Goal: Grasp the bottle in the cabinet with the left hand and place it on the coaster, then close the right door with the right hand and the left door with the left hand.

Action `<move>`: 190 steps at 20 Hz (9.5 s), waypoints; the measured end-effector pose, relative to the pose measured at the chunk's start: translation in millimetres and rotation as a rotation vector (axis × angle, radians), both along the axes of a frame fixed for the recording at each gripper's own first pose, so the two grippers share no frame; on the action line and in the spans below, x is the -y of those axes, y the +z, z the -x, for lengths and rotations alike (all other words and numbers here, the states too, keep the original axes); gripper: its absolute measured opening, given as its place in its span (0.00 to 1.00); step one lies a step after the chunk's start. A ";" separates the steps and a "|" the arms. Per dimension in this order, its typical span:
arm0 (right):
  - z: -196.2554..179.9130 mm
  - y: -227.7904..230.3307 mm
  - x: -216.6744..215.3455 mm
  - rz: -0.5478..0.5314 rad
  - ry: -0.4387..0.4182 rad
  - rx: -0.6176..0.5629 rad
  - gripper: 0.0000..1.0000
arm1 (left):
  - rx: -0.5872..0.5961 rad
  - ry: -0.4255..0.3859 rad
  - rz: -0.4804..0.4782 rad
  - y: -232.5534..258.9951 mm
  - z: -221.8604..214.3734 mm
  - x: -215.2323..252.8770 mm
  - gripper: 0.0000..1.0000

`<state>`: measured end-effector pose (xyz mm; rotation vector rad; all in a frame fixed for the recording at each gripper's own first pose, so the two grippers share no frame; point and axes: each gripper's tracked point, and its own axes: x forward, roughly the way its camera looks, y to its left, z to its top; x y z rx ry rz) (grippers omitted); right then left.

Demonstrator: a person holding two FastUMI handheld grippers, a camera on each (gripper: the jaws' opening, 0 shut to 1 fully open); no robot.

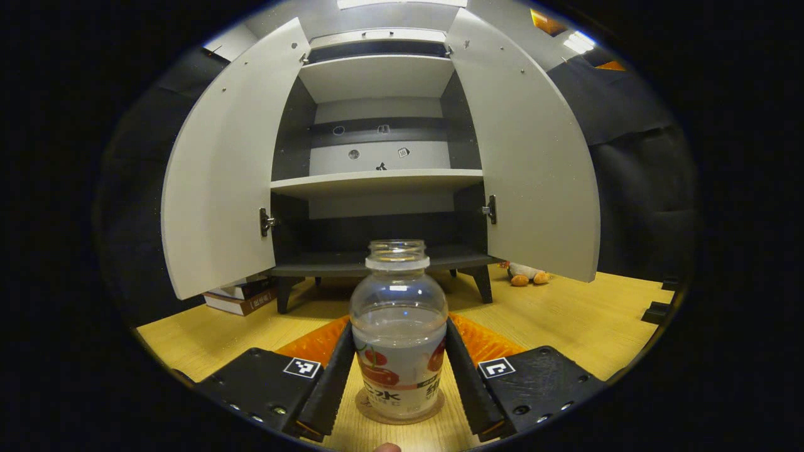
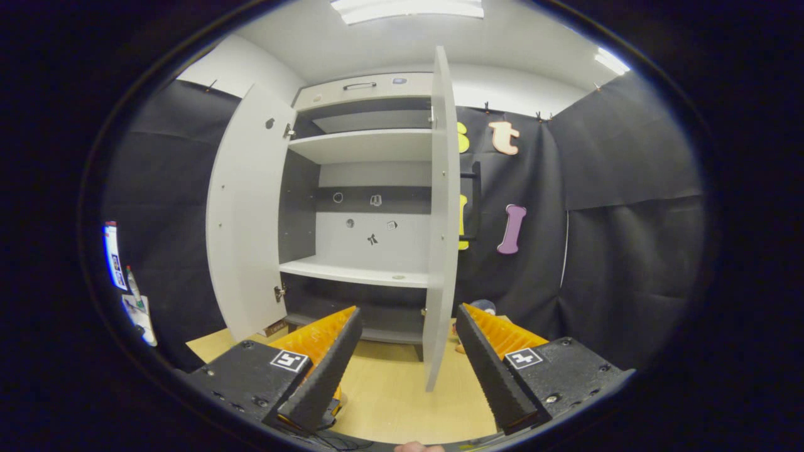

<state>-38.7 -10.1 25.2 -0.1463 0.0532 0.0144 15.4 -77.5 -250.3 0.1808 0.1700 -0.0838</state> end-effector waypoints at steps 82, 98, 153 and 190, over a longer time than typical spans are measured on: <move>-136.1 140.7 122.0 -0.048 -0.084 0.210 0.98 | 0.074 0.091 0.083 212.4 9.5 -60.1 0.95; -173.9 115.3 -0.4 -0.087 0.119 0.158 0.99 | 0.074 0.128 0.094 218.0 25.9 -75.8 0.95; -36.8 -24.1 2.6 -0.093 0.074 0.076 0.99 | 0.235 0.355 0.171 359.1 -92.0 -221.3 0.99; -24.2 -25.4 26.7 -0.115 -0.010 0.064 0.99 | 0.140 0.102 0.133 255.8 15.7 -85.7 0.95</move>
